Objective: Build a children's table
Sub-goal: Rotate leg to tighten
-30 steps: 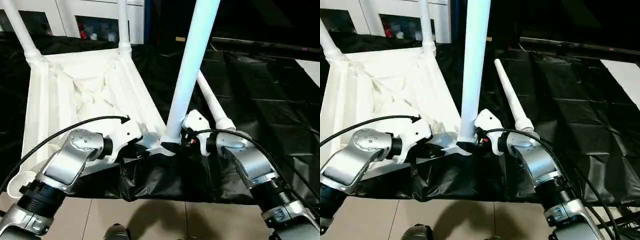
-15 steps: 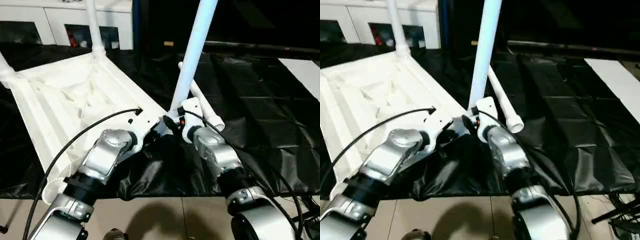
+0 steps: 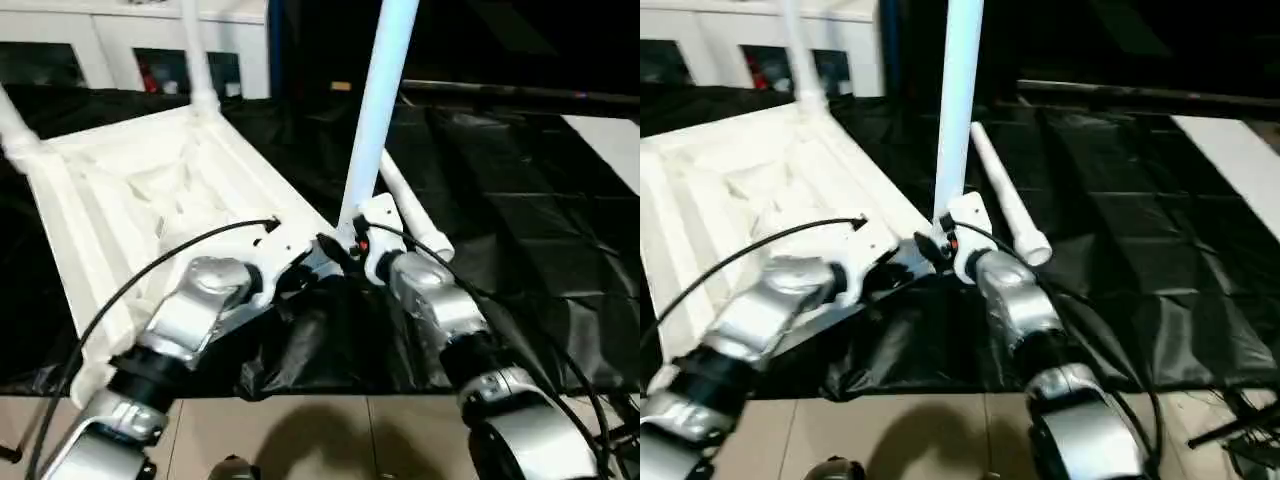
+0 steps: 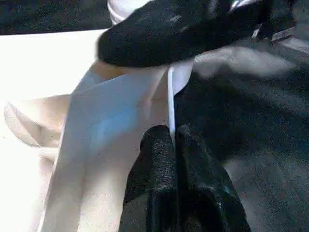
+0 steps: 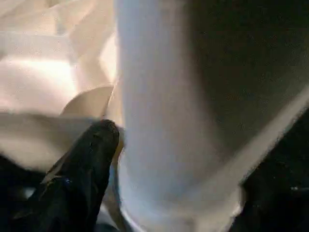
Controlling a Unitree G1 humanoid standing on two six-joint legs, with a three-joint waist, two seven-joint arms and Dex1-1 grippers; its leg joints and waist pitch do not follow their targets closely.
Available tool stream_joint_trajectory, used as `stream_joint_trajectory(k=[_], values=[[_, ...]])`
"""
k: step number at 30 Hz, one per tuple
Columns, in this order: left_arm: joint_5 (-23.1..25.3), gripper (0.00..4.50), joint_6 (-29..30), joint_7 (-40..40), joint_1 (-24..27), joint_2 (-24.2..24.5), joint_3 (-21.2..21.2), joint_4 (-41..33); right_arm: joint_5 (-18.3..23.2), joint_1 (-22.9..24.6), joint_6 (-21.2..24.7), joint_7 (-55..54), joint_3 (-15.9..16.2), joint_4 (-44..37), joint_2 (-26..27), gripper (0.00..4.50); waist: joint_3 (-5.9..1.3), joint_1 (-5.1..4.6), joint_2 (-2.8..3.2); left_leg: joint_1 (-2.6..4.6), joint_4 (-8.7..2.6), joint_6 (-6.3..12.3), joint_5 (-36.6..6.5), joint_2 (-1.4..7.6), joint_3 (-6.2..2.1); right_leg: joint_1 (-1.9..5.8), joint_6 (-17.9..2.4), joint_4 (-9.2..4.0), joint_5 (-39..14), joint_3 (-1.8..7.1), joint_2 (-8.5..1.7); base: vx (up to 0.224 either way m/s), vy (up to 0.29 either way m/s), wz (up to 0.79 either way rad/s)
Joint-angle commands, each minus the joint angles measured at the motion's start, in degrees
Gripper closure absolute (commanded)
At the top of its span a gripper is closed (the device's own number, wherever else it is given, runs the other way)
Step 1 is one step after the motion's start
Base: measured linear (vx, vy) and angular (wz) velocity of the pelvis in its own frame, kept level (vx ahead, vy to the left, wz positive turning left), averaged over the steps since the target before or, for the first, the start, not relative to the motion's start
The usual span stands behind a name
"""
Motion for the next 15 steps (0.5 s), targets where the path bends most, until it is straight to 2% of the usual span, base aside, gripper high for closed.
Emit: stream_joint_trajectory(k=[1, 2, 6, 10, 15], values=[[-3.1, 4.5, -3.4, -4.9, 0.5, 0.5, -0.7, -2.7, -0.7, 2.0, -0.8, 7.8, 2.3, -4.5, -3.4, 0.87, -4.96, 0.08, 1.19, 1.41, -3.54, -0.87, -12.7, 1.13, -0.04, 2.6, -12.0, -4.37, -2.1, 2.37, -3.85, 0.0, 0.0, 0.0], [-3.2, 4.5, -3.4, -5.1, 0.6, 0.6, -0.7, -2.8, -0.6, 2.2, -0.8, 8.4, 2.5, -4.8, -3.7, 0.87, -4.95, 0.11, 1.1, 1.3, -3.53, -0.75, -12.6, 1.04, 0.02, 2.6, -12.0, -4.35, -2.2, 2.45, -3.87, 0.0, 0.0, 0.0], [-5.3, 4.5, -6.3, -12.0, 2.0, 3.9, -1.5, -4.9, 1.9, 5.0, 0.3, 18.3, 4.8, -11.3, -8.8, 0.87, -4.83, 0.53, 1.3, 1.72, -3.68, -0.91, -15.2, 1.2, 0.0, 2.25, -12.0, -4.83, -6.5, 2.54, -3.97, 0.0, 0.0, 0.0], [-5.9, 4.5, -7.0, -15.4, 2.5, 5.5, -2.0, -5.6, 3.2, 5.8, 1.4, 21.8, 5.1, -13.8, -10.3, 0.87, -4.72, 0.76, 1.48, 2.01, -3.75, -0.86, -16.8, 1.28, 0.04, 1.86, -12.2, -4.98, -8.9, 2.61, -3.92, 0.0, 0.0, 0.0], [-5.7, 4.5, -9.3, -20.1, 2.4, 8.0, -3.3, -4.9, 3.7, 7.3, 3.0, 27.3, 7.0, -17.2, -12.5, 0.87, -4.69, 1.17, 1.37, 1.83, -3.9, -1.24, -17.1, 1.3, -0.05, 1.89, -12.1, -4.94, -9.9, 2.63, -3.98, 0.0, 0.0, 0.0]])
